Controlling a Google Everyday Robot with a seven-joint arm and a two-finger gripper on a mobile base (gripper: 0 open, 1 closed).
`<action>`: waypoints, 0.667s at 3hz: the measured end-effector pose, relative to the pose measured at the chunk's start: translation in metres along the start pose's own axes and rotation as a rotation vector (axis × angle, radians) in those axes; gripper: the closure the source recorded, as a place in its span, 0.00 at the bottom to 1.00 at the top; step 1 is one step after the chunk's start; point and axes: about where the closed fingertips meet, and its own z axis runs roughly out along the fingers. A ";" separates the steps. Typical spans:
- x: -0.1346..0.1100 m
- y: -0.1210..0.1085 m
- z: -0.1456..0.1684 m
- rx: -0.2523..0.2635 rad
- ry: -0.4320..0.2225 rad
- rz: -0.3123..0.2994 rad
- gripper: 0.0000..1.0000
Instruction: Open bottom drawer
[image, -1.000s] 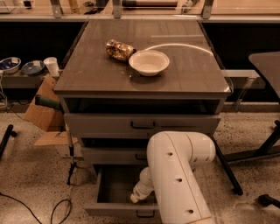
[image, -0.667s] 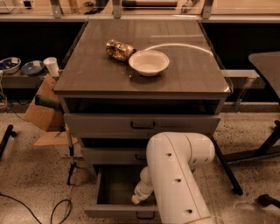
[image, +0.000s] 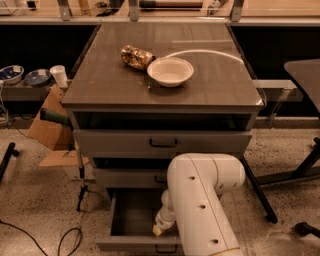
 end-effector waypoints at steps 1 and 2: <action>0.008 0.000 0.001 -0.020 0.020 0.009 1.00; 0.018 0.001 0.002 -0.041 0.014 0.038 1.00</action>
Offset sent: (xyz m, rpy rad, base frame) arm -0.0206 -0.0218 -0.0015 0.0320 0.0675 -0.0745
